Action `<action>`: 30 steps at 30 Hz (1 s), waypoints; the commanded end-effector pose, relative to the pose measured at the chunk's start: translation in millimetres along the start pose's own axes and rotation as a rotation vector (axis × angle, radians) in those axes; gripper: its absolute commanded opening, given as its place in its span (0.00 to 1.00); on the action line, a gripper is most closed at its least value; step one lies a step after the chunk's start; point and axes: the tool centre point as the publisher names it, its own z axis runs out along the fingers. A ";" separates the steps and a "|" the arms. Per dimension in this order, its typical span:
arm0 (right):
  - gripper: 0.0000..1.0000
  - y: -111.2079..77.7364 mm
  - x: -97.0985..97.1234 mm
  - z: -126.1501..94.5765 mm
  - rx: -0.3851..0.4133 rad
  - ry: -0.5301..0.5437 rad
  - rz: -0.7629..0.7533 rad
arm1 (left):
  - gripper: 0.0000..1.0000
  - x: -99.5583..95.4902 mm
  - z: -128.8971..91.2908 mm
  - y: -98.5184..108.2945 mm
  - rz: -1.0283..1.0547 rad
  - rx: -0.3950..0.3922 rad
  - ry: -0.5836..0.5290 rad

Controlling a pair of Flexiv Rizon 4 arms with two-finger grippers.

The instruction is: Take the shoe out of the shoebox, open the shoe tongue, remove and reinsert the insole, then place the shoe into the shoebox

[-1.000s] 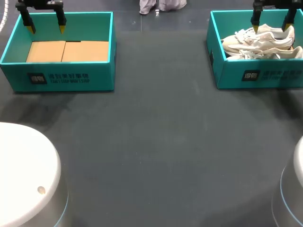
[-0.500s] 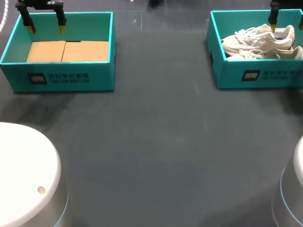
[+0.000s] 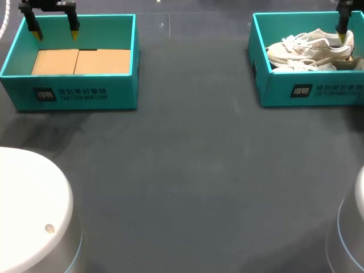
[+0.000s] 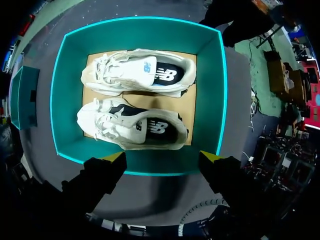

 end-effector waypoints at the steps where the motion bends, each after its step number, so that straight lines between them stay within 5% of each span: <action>1: 0.98 7.1 -7.0 9.5 0.017 0.004 -0.007 | 1.00 0.0 -0.5 0.1 0.000 0.000 -0.001; 18: 0.88 16.7 -31.4 65.8 0.065 0.010 0.008 | 1.00 0.0 -0.5 0.1 0.000 0.000 -0.001; 22: 0.77 17.4 -35.5 73.7 0.072 0.017 0.019 | 1.00 0.0 -0.5 0.1 0.000 0.000 -0.001; 30: 0.78 14.4 -41.1 88.4 0.094 0.028 0.038 | 1.00 0.0 -0.5 0.1 0.000 0.000 -0.001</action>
